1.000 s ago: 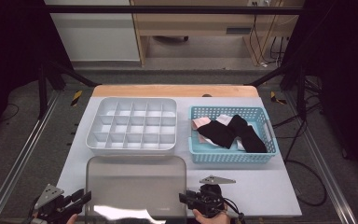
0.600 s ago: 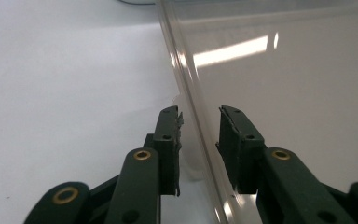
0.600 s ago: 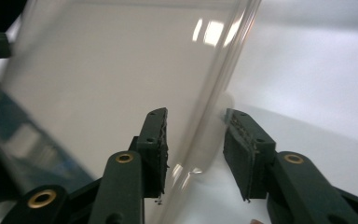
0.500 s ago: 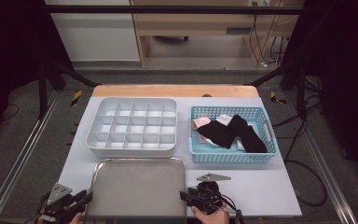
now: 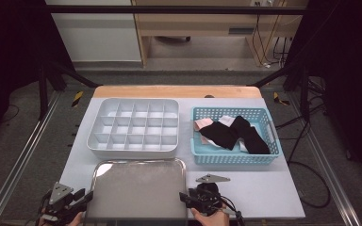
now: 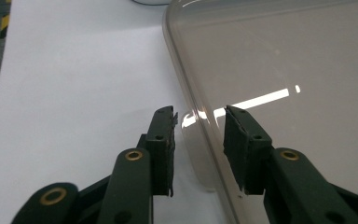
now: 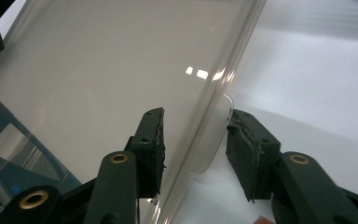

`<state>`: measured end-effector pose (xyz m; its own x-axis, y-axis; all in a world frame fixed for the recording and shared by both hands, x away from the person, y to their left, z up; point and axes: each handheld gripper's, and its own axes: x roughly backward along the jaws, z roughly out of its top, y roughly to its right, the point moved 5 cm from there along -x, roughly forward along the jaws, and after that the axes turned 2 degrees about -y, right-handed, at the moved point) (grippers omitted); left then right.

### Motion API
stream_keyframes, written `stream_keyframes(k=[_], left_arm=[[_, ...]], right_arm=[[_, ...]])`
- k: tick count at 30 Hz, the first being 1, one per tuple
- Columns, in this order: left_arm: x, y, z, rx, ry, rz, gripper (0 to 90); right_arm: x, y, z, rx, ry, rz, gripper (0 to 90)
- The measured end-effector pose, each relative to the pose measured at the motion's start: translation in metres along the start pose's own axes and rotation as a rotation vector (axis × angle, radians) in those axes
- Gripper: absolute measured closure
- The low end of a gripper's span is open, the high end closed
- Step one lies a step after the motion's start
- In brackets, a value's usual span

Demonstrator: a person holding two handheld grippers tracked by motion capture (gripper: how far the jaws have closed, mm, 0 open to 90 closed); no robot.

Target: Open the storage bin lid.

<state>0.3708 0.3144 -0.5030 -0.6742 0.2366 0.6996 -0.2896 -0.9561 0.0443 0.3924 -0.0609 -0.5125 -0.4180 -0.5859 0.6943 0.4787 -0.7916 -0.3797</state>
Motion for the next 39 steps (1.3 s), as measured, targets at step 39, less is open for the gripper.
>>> stream_keyframes(k=[39], left_arm=[[-0.013, 0.029, 0.079, -0.042, 0.204, -0.071, 38.9]], right_arm=[[0.078, 0.055, 0.058, 0.132, 0.375, -0.12, 27.9]])
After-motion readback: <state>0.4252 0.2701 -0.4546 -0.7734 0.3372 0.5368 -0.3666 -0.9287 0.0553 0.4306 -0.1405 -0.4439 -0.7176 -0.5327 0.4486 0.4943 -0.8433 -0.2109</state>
